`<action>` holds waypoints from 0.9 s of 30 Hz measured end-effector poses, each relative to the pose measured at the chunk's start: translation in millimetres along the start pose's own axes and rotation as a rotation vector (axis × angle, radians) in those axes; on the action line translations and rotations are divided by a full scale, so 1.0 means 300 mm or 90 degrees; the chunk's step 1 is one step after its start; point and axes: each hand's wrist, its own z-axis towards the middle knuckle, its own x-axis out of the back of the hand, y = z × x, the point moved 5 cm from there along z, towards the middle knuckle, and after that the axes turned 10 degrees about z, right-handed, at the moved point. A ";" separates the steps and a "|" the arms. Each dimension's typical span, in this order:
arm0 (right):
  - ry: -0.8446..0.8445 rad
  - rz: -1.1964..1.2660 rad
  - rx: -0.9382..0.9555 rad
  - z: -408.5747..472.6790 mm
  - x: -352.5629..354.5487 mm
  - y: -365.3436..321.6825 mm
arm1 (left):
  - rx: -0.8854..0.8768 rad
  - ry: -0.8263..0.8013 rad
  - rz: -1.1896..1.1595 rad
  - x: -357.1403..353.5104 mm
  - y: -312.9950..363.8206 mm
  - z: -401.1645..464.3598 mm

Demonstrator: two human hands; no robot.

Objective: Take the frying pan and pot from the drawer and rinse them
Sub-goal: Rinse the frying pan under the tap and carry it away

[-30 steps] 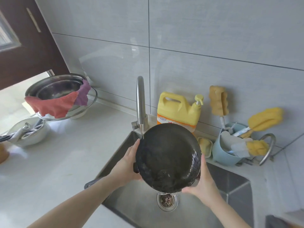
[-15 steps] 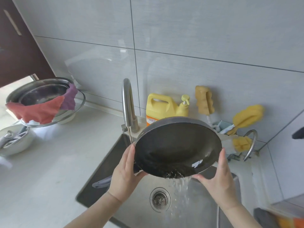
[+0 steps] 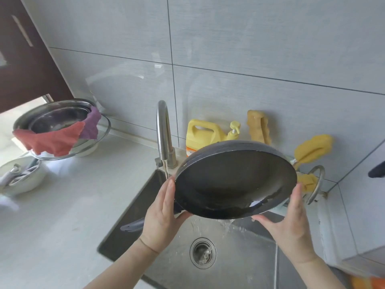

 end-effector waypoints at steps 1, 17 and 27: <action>-0.026 0.010 -0.002 -0.008 -0.011 -0.002 | 0.027 -0.047 -0.018 -0.015 -0.009 -0.013; -0.427 0.141 -0.209 -0.158 -0.277 0.005 | 0.331 -0.712 -0.340 -0.089 -0.313 -0.216; -0.449 0.294 -0.285 -0.284 -0.507 -0.054 | 0.268 -0.805 -0.140 0.104 -0.445 -0.017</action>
